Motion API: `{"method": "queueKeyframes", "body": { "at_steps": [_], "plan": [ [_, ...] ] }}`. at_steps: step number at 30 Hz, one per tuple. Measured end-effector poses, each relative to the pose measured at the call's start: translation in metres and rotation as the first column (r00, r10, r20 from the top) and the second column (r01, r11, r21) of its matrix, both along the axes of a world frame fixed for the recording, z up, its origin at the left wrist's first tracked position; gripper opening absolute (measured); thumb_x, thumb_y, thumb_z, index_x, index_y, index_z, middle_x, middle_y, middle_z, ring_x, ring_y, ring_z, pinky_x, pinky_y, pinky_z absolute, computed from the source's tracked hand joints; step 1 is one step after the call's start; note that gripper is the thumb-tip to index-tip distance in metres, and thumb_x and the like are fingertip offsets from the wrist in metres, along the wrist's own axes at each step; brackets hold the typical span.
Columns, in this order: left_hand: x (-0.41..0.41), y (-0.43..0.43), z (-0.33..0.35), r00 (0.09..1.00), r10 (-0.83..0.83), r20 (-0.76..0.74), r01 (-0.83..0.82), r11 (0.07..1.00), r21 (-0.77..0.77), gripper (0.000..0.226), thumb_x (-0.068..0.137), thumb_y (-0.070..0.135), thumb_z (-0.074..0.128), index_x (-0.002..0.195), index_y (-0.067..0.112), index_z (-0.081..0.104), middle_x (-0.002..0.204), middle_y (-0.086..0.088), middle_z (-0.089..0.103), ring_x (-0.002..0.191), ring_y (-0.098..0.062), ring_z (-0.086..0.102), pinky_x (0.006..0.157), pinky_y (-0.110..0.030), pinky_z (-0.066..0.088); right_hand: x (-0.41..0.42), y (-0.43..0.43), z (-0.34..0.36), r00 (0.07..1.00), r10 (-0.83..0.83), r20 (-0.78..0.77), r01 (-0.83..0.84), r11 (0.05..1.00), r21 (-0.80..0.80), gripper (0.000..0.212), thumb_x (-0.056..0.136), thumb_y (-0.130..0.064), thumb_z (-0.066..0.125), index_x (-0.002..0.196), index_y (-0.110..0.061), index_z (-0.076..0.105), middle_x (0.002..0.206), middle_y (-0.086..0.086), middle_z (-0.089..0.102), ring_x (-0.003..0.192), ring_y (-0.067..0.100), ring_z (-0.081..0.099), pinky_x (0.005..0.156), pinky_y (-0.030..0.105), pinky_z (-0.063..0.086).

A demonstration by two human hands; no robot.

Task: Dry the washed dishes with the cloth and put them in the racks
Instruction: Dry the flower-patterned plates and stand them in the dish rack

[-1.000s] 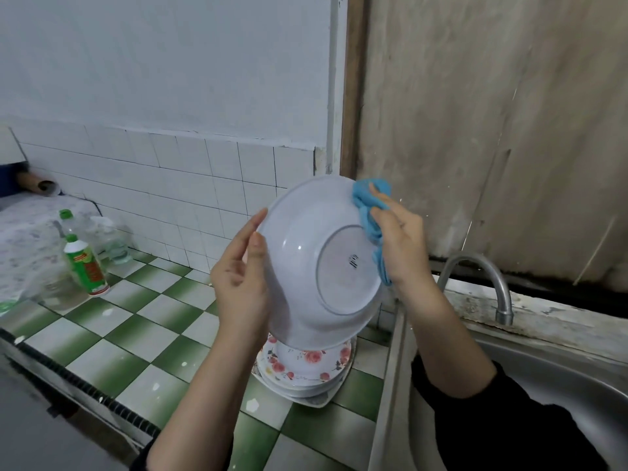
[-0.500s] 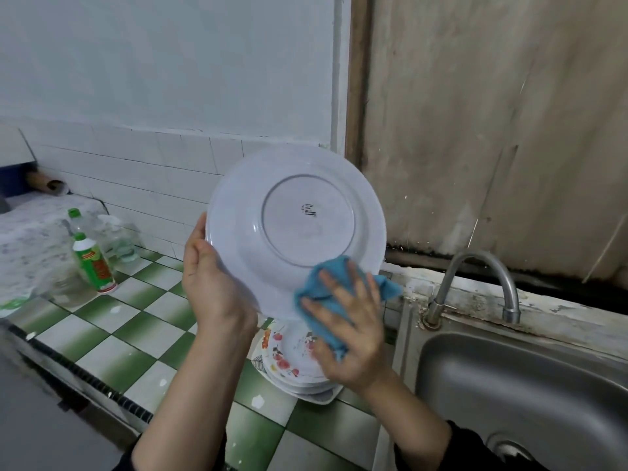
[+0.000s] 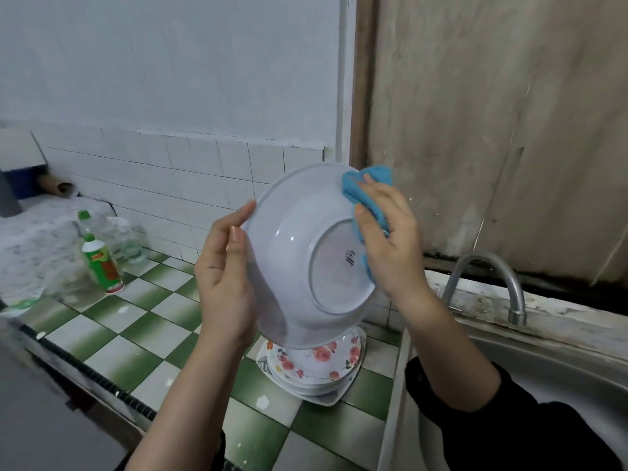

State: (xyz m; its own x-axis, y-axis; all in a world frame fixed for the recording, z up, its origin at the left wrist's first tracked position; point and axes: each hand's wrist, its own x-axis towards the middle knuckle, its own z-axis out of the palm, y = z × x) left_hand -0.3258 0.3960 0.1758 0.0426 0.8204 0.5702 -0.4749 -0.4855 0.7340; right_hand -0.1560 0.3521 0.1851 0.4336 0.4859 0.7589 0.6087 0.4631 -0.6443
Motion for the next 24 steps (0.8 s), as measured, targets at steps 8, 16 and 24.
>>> {"method": "queueKeyframes", "body": {
  "at_steps": [8, 16, 24],
  "plan": [
    [0.003, -0.009, -0.014, 0.999, 0.019, -0.048, -0.021, 0.999, -0.026, 0.026, 0.094, 0.024, 0.044, 0.108, 0.026, 0.065, 0.103, 0.019, 0.071, 0.102, -0.001, 0.063, 0.086, -0.015, 0.046, -0.033, 0.009, -0.009, 0.982, -0.091, 0.165, 0.087, 0.996, 0.033, 0.038, 0.087, -0.029, 0.051, 0.119, -0.019, 0.07, 0.124, 0.003, 0.062, 0.119, 0.02, 0.055, 0.102, 0.048, 0.044],
    [-0.002, -0.002, -0.004, 0.997, 0.022, 0.076, -0.01, 0.988, -0.151, 0.029, 0.104, 0.012, 0.038, 0.107, 0.021, 0.065, 0.098, 0.006, 0.074, 0.094, -0.01, 0.067, 0.081, -0.022, 0.052, -0.074, -0.001, -0.038, 0.752, -0.199, 0.628, 0.095, 0.976, 0.196, 0.038, 0.084, -0.025, 0.057, 0.119, -0.02, 0.071, 0.131, 0.005, 0.063, 0.133, 0.033, 0.046, 0.112, 0.05, 0.031],
    [-0.014, 0.001, 0.006, 0.987, 0.09, 0.132, -0.066, 0.982, -0.18, 0.028, 0.104, 0.012, 0.035, 0.106, 0.021, 0.062, 0.088, 0.019, 0.073, 0.087, 0.003, 0.066, 0.076, -0.013, 0.05, -0.056, -0.003, -0.094, 0.928, -0.247, 0.281, 0.158, 0.94, 0.304, 0.039, 0.1, -0.035, 0.042, 0.135, -0.024, 0.054, 0.152, 0.01, 0.037, 0.137, 0.04, 0.039, 0.11, 0.069, 0.023]
  ]
}}
